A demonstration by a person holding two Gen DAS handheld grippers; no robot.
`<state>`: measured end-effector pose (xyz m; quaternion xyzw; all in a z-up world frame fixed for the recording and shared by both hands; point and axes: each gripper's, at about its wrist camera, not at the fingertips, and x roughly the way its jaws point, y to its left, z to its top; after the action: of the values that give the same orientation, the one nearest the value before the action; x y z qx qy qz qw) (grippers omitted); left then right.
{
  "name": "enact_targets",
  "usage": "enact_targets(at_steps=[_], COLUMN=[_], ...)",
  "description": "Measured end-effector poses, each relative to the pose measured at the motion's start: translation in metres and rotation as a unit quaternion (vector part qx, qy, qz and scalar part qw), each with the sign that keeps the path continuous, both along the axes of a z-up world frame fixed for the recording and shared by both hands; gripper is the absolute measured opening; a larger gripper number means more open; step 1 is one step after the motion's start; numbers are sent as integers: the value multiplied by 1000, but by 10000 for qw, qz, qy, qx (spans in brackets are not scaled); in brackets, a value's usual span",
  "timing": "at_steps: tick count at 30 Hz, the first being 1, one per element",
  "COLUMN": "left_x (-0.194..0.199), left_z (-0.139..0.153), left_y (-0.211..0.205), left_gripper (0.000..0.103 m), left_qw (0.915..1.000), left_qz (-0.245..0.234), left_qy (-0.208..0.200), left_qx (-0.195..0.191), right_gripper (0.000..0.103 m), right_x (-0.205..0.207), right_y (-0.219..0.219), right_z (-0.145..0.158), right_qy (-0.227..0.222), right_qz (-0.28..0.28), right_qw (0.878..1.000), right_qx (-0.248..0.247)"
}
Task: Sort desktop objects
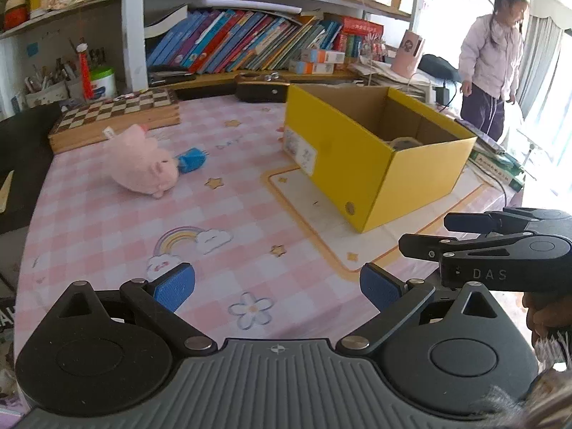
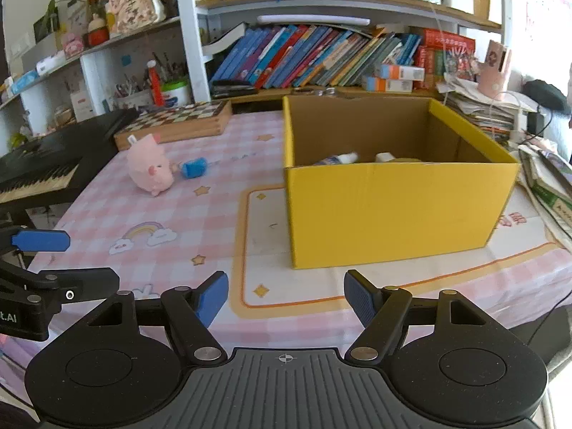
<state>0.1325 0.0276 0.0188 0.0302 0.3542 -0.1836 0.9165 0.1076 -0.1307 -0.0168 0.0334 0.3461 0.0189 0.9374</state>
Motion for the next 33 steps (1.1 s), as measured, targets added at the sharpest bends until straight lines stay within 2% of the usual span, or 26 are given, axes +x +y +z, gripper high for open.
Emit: enact_targets(at_steps=[9, 21, 33], left_x=[5, 14, 56], left_z=[-5, -7, -7], left_y=[32, 75, 94], left_gripper=[99, 99, 99], left_qw=[9996, 9955, 9895], left_qz=[248, 946, 1415], left_qy=[66, 57, -30], left_qx=[66, 57, -308], right_gripper=[73, 73, 73], right_x=[15, 45, 83], right_y=[29, 70, 83], right_z=[-5, -8, -10], right_qy=[53, -7, -127], right_qz=[276, 1001, 1059], right_qw=[9996, 9950, 9943], right_qx=[57, 19, 27])
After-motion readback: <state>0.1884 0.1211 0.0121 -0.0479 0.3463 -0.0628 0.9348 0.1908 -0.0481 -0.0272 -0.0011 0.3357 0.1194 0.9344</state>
